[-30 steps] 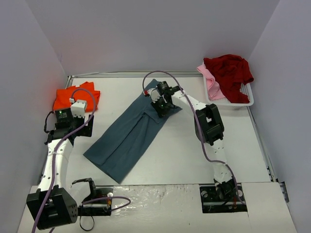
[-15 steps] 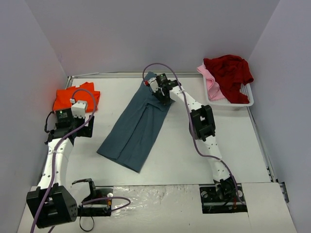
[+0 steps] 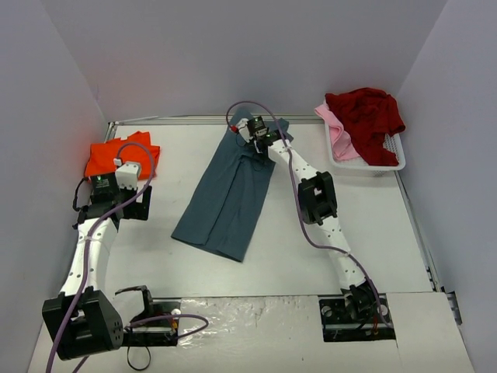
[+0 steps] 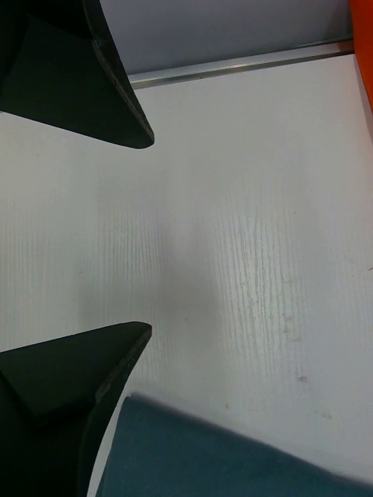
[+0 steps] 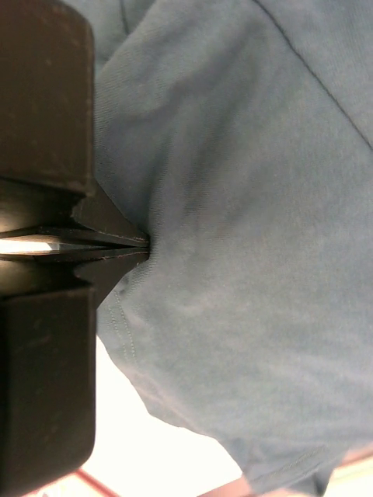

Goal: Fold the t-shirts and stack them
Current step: Rotate the tshirt 90 degrees

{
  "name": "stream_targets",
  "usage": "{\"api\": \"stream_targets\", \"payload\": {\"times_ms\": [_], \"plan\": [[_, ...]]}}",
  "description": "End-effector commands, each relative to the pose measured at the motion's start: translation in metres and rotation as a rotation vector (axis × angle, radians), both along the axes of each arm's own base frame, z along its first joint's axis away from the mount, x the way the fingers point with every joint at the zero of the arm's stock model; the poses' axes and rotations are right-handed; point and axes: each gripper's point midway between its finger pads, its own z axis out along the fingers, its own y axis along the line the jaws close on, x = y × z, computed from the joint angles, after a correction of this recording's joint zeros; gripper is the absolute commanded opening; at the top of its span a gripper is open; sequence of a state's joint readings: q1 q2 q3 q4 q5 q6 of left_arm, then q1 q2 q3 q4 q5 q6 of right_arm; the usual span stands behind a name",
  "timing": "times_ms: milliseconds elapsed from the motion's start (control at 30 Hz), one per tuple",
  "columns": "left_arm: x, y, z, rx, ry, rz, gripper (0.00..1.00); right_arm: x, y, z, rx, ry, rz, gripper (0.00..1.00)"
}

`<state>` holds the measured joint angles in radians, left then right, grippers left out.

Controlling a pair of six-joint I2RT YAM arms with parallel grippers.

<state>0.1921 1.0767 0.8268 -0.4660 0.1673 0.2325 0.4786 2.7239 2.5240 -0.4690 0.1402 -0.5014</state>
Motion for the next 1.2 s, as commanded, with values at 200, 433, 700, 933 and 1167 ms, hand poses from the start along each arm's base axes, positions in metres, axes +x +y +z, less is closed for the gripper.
{"api": "stream_targets", "payload": {"times_ms": [200,433,700,933,1167], "plan": [[0.009,-0.001,0.018,-0.017,-0.049,-0.003,0.94,-0.005,-0.021,0.033,-0.019,-0.064,-0.094,0.00],[0.009,-0.002,0.024,-0.016,-0.073,-0.005,0.94,-0.035,0.009,0.126,0.173,-0.130,0.017,0.00],[0.008,-0.001,0.026,-0.006,-0.081,-0.003,0.94,-0.108,0.018,0.158,0.257,-0.007,0.151,0.00],[0.009,-0.004,0.023,-0.021,-0.069,-0.018,0.94,-0.191,0.031,0.116,0.287,0.332,0.315,0.20],[0.009,-0.003,0.020,-0.021,-0.057,-0.013,0.94,-0.262,0.047,0.075,0.254,0.606,0.454,0.25]]}}
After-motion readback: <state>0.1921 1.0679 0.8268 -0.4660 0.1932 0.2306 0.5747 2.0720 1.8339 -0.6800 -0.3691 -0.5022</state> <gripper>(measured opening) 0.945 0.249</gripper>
